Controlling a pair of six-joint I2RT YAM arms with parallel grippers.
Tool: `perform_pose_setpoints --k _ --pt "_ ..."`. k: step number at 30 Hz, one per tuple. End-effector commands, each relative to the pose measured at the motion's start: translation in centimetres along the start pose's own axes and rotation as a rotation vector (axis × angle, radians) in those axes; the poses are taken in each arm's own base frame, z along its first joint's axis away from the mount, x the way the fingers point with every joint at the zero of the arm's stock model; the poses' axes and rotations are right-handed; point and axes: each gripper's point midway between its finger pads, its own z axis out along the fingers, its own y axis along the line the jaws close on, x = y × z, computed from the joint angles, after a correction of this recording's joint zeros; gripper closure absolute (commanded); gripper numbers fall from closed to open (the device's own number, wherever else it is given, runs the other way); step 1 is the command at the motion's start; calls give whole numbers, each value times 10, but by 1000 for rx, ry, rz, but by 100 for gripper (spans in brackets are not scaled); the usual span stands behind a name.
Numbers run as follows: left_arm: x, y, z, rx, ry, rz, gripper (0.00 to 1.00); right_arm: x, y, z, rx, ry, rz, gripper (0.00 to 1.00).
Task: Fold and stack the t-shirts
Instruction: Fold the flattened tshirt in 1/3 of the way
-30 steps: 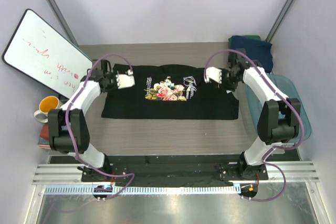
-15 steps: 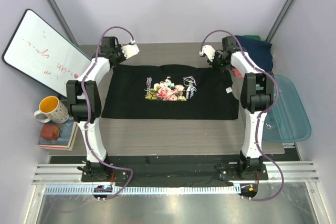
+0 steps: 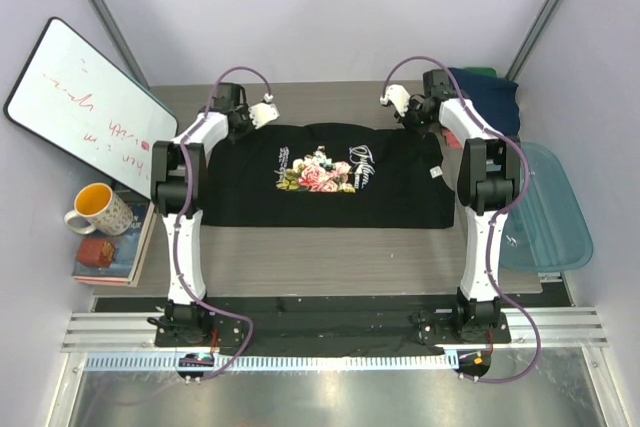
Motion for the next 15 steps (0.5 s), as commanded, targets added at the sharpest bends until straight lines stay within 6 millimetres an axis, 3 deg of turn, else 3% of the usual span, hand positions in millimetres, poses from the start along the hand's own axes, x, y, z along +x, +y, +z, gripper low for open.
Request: perform_pose_setpoints --k 1,8,15 --pt "-3 9 3 -43 47 9 100 -11 -15 -6 40 -38 -2 99" --pt "7 2 10 -60 133 40 100 17 -2 11 15 41 -5 99" --pt "24 -8 2 -62 219 81 100 43 1 22 30 127 -26 99"
